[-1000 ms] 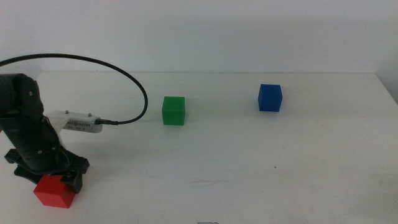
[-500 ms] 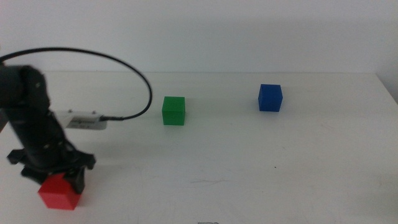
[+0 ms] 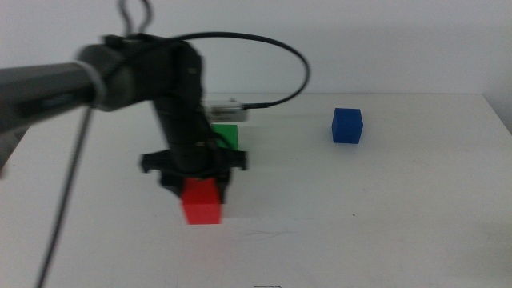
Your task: Stack red cubes first, then green, then blue cubes in a specific spot.
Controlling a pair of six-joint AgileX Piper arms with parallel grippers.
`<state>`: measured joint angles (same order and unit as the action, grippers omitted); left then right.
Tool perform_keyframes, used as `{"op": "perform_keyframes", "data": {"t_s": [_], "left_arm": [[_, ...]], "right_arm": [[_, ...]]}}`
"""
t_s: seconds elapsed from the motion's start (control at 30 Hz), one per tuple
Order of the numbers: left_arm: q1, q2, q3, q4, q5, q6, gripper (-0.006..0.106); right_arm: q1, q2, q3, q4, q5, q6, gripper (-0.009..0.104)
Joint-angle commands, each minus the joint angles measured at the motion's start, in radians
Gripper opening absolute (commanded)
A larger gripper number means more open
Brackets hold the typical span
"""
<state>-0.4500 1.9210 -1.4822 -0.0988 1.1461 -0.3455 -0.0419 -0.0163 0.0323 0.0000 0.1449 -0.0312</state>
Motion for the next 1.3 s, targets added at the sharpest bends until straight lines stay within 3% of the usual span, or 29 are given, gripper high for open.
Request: {"op": "perform_keyframes", "data": {"t_s": [0.0,0.4,0.97,1.23,1.27], "left_arm": [[-0.053,0.009,-0.102,-0.039,0.023,-0.079,0.021],[-0.183,0.23,-0.414,-0.028,0.105,-0.137,0.021],[-0.189,0.277,-0.43,-0.009,0.122,-0.203,0.023],[-0.189,0.277,-0.43,-0.003,0.122,-0.214,0.048],[-0.189,0.277,-0.43,-0.003,0.122,-0.209,0.067]], "right_arm": [[-0.002,-0.014,-0.021,-0.012,-0.075,-0.009,0.094],[-0.002,-0.014,-0.021,-0.012,-0.075,-0.009,0.094],[-0.002,-0.014,-0.021,-0.012,-0.075,-0.009,0.094],[-0.002,-0.014,-0.021,-0.012,-0.075,-0.009,0.094],[-0.002,-0.014,-0.021,-0.012,-0.075,-0.009,0.094]]}}
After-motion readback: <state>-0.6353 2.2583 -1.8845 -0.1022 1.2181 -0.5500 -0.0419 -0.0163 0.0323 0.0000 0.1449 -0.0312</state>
